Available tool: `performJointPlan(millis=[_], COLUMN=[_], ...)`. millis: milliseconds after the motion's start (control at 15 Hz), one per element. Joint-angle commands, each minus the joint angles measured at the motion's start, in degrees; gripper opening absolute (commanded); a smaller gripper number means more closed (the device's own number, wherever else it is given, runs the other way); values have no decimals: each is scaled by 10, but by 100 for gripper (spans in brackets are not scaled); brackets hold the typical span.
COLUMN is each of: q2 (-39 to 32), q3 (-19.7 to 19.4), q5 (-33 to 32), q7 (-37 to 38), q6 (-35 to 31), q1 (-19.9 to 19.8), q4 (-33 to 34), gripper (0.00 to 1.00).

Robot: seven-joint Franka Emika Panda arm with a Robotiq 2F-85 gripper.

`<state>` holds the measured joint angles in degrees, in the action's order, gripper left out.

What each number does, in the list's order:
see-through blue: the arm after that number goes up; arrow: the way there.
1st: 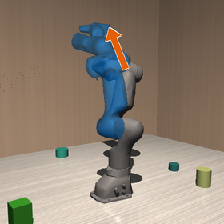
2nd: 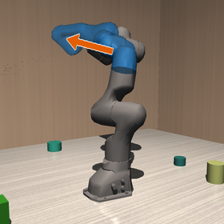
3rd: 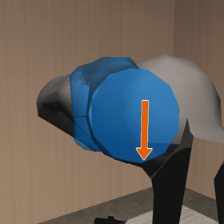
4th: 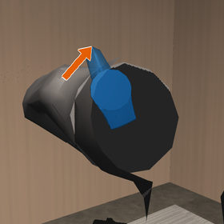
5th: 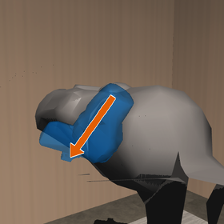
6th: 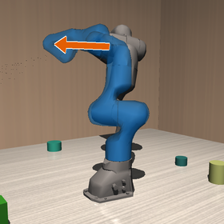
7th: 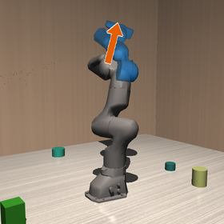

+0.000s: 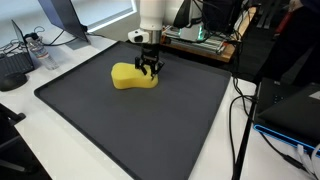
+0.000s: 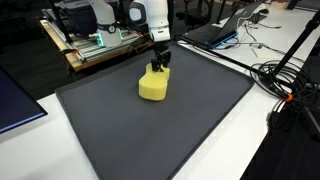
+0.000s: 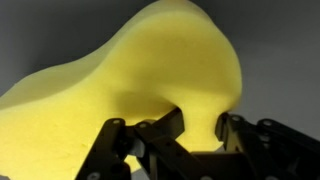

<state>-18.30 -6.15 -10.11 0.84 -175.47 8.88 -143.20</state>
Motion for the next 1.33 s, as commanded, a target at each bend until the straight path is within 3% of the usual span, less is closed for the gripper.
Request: performJointPlan(millis=[0,133,333,1267], q2=[-1,-2,-2,-2], q3=[8,12,15,7], q5=[1,2,4,2], q7=[-13,-13,-13,-5], q6=[13,15,16,24], q1=[-10,-11,-14,-8], q4=[1,2,3,5], gripper=[8,2,7,6])
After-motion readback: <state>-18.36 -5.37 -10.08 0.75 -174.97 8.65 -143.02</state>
